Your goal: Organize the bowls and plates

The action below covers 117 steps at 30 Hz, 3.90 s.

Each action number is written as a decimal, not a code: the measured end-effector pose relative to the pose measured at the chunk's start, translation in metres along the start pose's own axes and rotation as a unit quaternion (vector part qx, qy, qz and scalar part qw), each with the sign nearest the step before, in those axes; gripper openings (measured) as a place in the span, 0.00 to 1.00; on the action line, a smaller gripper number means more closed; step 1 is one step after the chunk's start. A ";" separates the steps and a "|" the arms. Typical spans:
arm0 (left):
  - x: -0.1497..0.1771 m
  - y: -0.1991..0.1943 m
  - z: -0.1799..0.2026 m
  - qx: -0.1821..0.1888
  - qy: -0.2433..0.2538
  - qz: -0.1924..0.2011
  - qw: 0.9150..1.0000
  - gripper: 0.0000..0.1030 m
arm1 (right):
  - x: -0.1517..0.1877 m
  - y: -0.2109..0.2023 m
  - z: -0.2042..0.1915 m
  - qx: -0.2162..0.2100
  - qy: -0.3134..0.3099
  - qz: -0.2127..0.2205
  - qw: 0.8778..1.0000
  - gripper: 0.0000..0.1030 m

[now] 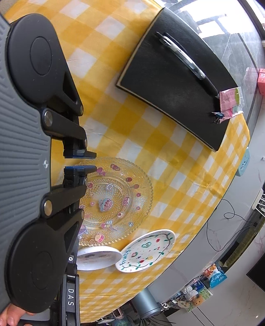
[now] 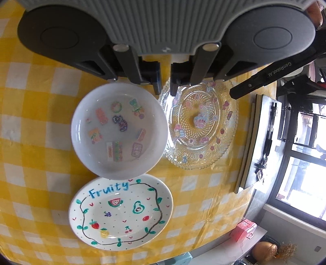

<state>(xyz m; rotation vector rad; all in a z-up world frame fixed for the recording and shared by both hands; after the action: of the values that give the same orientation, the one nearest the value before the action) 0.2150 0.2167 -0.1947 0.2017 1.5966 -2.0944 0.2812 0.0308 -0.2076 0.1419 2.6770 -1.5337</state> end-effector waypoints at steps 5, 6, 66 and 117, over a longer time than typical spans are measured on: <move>-0.003 0.000 0.001 -0.007 0.014 0.007 1.000 0.08 | 0.000 -0.001 0.001 0.007 -0.008 0.012 1.000 0.10; -0.007 -0.001 0.001 -0.014 0.022 0.019 0.999 0.11 | -0.001 -0.001 0.002 0.012 -0.011 0.018 1.000 0.11; -0.022 -0.039 0.130 0.021 0.097 0.065 0.993 0.11 | 0.001 -0.128 0.070 -0.045 0.072 0.157 0.984 0.06; 0.153 -0.008 0.249 0.025 0.183 -0.015 0.983 0.11 | 0.127 -0.181 0.229 0.131 0.093 0.127 0.979 0.09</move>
<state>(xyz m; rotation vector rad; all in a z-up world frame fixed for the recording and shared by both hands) 0.1226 -0.0595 -0.1739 0.6143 1.7569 -2.2168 0.1360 -0.2511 -0.1796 0.6434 2.4448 -1.8573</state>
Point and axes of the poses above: each gripper's, at about its wrist camera, not at the fingertips, and y roughly the way its jaws point, z to its right, x to its underside, the point moved 10 cm from there along y, roughly the way its jaws point, and after that the axes turned 6 degrees about y, right-handed, at the moved point
